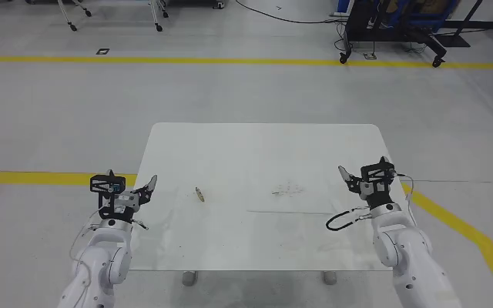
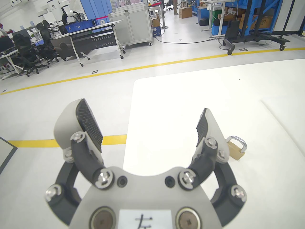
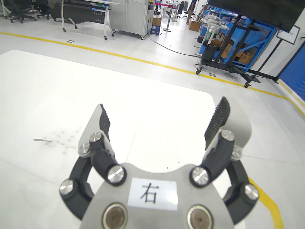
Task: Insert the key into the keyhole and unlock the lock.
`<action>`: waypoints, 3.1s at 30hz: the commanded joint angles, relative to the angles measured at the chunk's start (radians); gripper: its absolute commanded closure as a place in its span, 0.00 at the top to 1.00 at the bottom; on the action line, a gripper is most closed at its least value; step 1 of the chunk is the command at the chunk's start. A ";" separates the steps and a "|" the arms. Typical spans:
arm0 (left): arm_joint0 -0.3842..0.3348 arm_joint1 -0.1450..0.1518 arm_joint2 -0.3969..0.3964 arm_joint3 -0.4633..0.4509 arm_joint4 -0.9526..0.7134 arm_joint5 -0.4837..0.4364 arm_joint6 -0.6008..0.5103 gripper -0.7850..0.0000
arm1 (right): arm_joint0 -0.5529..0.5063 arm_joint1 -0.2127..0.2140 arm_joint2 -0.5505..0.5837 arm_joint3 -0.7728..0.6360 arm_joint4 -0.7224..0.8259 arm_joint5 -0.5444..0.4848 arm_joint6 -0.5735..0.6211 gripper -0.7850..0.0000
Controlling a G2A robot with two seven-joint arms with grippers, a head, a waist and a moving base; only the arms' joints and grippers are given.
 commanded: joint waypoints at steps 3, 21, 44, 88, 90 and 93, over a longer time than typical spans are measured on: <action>0.000 0.000 0.000 0.000 0.000 0.000 0.000 1.00 | 0.163 -0.002 -0.076 0.115 0.054 -0.166 0.172 1.00; 0.000 0.000 0.000 0.000 0.000 0.000 0.000 1.00 | 0.360 -0.004 -0.177 0.381 0.140 -0.535 0.214 1.00; 0.000 0.000 0.000 0.000 0.000 0.000 0.000 1.00 | 0.793 0.017 -0.677 0.898 -0.358 -0.932 -0.425 0.71; 0.000 0.000 0.000 0.000 0.000 0.000 0.000 1.00 | 1.034 -0.013 -1.002 1.070 -0.516 -0.871 -0.805 0.00; 0.000 0.000 0.000 0.000 0.000 0.000 0.000 1.00 | 1.024 0.008 -0.986 1.049 -0.516 -0.873 -0.887 0.00; 0.000 0.000 0.000 0.000 0.000 0.000 0.000 1.00 | 0.984 0.041 -0.956 1.001 -0.443 -0.855 -0.946 0.00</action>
